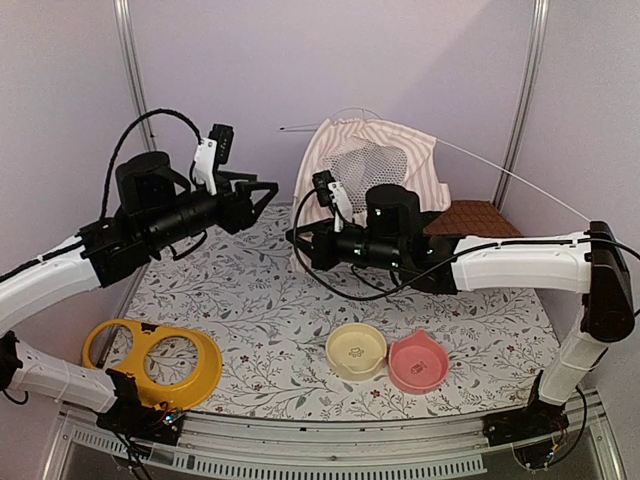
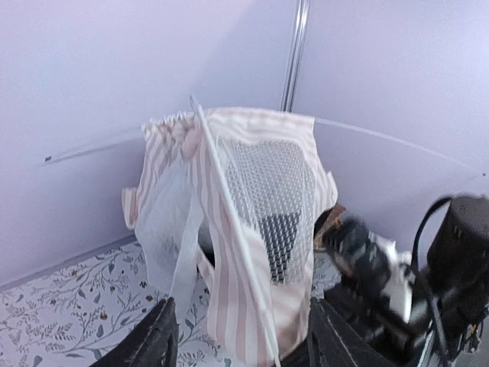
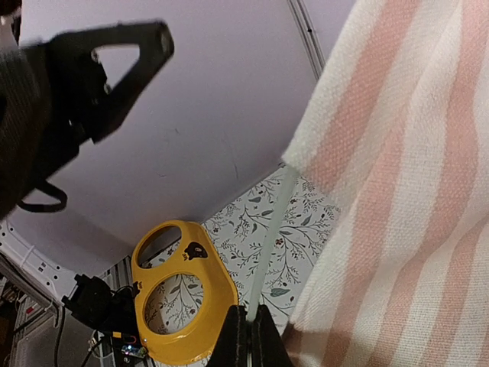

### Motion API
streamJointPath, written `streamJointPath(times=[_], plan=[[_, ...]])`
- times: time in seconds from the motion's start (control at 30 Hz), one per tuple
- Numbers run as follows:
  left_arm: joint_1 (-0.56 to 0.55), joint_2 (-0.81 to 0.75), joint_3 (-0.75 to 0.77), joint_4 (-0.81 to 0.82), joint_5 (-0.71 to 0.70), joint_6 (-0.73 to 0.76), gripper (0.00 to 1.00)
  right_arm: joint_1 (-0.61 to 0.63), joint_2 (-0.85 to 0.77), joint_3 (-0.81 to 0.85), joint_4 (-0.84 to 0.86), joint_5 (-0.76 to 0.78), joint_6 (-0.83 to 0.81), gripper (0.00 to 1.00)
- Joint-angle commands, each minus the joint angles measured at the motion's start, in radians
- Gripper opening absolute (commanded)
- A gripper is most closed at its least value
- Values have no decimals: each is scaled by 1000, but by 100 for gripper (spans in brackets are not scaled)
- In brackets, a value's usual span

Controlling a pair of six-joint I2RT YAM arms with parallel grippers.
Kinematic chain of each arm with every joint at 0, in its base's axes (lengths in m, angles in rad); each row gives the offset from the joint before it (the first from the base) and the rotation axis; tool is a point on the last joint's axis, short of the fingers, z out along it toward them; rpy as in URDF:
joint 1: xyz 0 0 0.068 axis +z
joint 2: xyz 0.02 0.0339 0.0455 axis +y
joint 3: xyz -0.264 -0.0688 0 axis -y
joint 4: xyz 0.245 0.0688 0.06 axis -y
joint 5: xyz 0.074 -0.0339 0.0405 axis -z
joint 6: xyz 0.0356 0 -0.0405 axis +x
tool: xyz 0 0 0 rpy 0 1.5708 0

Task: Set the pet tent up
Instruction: Insert the tent pole into the pole socket of the pet tent, then pick up the tent pole from the tent.

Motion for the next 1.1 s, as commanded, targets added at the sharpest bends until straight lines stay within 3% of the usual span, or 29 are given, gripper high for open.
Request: streamJointPath(times=[0.0, 0.2, 0.4, 0.67, 0.93, 1.07], plan=[[53, 100, 239, -180, 40, -2, 58, 62, 31, 6, 4, 75, -134, 0], [114, 323, 520, -383, 64, 4, 57, 126, 77, 16, 3, 165, -220, 0], [132, 447, 627, -486, -16, -10, 51, 140, 109, 21, 5, 189, -255, 0], [134, 435, 598, -456, -83, -17, 35, 140, 134, 7, 3, 198, -258, 0], [164, 235, 455, -389, -227, -150, 48, 140, 150, -9, 14, 200, -231, 0], [220, 167, 402, -397, -181, -207, 53, 140, 159, -15, 23, 193, -219, 0]])
